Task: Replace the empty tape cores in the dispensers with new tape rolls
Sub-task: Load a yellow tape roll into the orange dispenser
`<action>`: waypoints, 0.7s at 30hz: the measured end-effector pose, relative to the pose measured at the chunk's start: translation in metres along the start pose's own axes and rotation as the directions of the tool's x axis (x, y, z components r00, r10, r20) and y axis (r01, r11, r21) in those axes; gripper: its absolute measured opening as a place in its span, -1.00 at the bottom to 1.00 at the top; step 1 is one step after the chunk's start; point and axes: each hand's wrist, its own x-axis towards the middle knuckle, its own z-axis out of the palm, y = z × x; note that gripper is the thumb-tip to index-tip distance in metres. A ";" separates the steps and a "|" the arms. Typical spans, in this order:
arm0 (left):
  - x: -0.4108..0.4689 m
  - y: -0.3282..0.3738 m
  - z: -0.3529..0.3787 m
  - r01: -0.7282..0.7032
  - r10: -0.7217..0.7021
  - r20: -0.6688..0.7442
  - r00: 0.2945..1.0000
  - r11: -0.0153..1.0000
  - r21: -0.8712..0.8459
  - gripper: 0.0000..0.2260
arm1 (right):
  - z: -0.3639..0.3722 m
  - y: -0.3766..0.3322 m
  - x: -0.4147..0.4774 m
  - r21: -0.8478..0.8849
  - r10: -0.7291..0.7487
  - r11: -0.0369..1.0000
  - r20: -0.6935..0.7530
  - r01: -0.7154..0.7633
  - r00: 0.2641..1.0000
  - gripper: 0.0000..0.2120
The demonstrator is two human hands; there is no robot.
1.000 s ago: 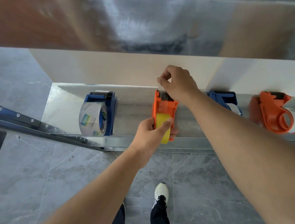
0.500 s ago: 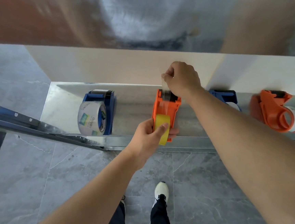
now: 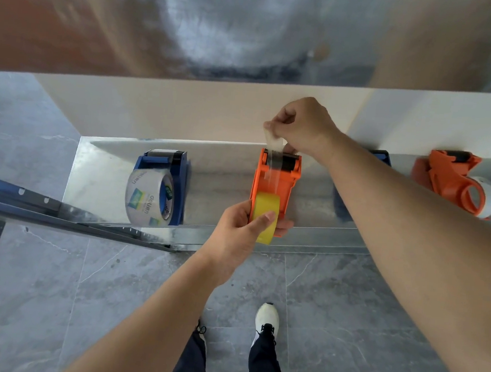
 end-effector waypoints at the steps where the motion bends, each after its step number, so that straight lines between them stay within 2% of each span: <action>1: 0.001 0.001 0.000 0.000 0.000 -0.004 1.000 1.000 0.006 -0.75 | 0.000 -0.002 -0.001 -0.001 -0.016 1.000 -0.014 0.016 1.000 -0.80; 6: 0.002 0.001 -0.003 -0.003 0.002 0.024 1.000 0.999 0.033 -0.74 | 0.005 -0.005 -0.001 -0.182 -0.079 0.981 -0.054 0.068 0.995 -0.81; 9: 0.001 0.000 -0.007 -0.027 0.023 0.073 0.997 0.998 0.056 -0.74 | 0.009 -0.001 0.001 -0.207 -0.084 0.976 -0.095 0.063 0.992 -0.79; 12: 0.001 -0.002 -0.012 -0.046 0.042 0.109 0.993 0.998 0.040 -0.74 | 0.008 0.003 0.003 -0.143 -0.034 0.989 -0.073 0.023 0.997 -0.79; 14: -0.001 -0.004 -0.018 -0.061 0.060 0.139 0.988 0.998 0.002 -0.73 | 0.004 0.003 0.005 0.013 0.034 0.999 0.011 -0.034 0.999 -0.81; 15: -0.001 -0.005 -0.022 -0.069 0.072 0.150 0.986 0.997 -0.026 -0.73 | 0.003 0.005 0.006 0.107 0.103 0.988 0.082 -0.111 0.991 -0.83; 16: -0.002 -0.005 -0.027 -0.076 0.085 0.156 0.984 0.995 -0.062 -0.72 | 0.002 0.007 0.006 0.172 0.201 0.958 0.177 -0.231 0.964 -0.84; 18: -0.004 -0.004 -0.037 -0.078 0.102 0.151 0.983 0.985 -0.153 -0.70 | 0.002 0.014 0.004 0.199 0.409 0.835 0.402 -0.514 0.819 -0.85; 19: -0.004 -0.003 -0.040 -0.073 0.105 0.151 0.983 0.977 -0.202 -0.69 | 0.004 0.020 0.004 0.192 0.465 0.765 0.496 -0.614 0.734 -0.91; 21: -0.004 0.000 -0.045 -0.064 0.115 0.168 0.979 0.957 -0.282 -0.71 | 0.007 0.032 0.001 0.221 0.468 0.659 0.627 -0.718 0.623 -0.80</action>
